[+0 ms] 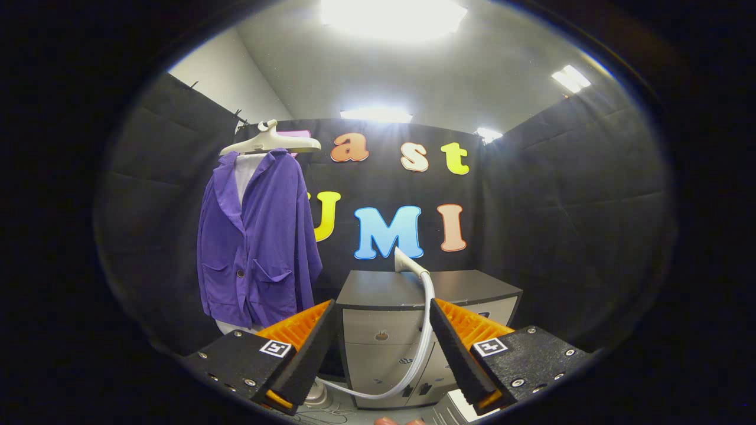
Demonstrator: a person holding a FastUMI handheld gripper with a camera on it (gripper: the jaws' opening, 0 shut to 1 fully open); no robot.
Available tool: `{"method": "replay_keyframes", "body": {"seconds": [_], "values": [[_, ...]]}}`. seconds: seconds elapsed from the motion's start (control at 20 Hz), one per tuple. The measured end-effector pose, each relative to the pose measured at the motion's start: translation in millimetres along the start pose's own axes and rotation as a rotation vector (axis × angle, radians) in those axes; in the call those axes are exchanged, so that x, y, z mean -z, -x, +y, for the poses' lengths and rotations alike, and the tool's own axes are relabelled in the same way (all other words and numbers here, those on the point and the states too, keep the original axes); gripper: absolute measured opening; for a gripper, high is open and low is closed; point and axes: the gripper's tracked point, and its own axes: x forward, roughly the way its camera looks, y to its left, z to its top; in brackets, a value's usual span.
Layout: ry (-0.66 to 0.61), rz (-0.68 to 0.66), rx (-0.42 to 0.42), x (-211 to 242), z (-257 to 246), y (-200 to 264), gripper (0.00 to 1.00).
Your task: Iron the clothes twice with a garment steamer, once on the left side and once on the right side.
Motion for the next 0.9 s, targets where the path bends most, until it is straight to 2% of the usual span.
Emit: {"method": "replay_keyframes", "body": {"seconds": [0.6, 0.9], "values": [[0.022, -0.011, 0.038, -19, -11, 4, 0.95], [-0.010, 0.007, 0.007, -23, -31, -33, 0.95]]}}
